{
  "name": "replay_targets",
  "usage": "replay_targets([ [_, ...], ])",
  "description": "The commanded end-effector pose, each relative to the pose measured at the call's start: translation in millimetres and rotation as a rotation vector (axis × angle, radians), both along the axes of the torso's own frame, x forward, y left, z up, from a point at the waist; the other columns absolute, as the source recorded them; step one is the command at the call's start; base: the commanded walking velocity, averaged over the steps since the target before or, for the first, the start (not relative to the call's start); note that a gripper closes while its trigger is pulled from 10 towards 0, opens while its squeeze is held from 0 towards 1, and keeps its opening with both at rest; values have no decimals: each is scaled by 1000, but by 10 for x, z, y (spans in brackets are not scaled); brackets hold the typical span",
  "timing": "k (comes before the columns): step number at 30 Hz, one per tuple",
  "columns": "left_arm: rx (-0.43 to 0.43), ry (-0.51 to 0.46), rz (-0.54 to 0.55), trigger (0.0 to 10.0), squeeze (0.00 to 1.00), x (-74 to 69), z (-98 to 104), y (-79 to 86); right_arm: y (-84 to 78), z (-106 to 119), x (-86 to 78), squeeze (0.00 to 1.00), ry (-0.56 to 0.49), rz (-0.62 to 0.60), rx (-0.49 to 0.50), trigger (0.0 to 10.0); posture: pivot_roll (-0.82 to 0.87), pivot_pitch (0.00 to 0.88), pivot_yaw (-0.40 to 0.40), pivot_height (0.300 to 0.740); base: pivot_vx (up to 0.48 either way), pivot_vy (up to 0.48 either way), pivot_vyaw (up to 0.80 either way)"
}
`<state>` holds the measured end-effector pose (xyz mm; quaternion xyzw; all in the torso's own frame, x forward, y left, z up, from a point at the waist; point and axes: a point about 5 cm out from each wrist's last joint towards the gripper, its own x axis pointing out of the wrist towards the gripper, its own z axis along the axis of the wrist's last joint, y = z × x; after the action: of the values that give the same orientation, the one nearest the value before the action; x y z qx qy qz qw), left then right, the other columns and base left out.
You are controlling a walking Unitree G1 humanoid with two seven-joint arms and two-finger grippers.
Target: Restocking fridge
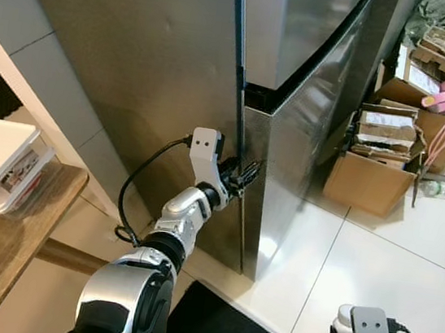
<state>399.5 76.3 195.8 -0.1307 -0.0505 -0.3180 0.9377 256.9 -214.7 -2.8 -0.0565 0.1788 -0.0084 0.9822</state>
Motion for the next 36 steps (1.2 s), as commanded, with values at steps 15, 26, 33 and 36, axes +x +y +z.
replay_targets([
  [15,90,-30,-38,0,0,-33,-56,2,-8,-87,-101,0,39,-13,6,10000,-92,308,138,740,0,0,0],
  [26,126,-19,77,0,0,-14,-139,316,-6,-89,-96,0,41,-9,4,10000,-89,301,131,740,0,0,0],
  [33,142,-21,99,0,0,-1,-122,374,-5,-75,-69,0,38,-7,5,10000,-92,297,128,740,0,0,0],
  [36,145,-24,106,0,0,2,-115,394,-11,-76,-71,0,39,-8,4,10000,-93,298,128,740,0,0,0],
])
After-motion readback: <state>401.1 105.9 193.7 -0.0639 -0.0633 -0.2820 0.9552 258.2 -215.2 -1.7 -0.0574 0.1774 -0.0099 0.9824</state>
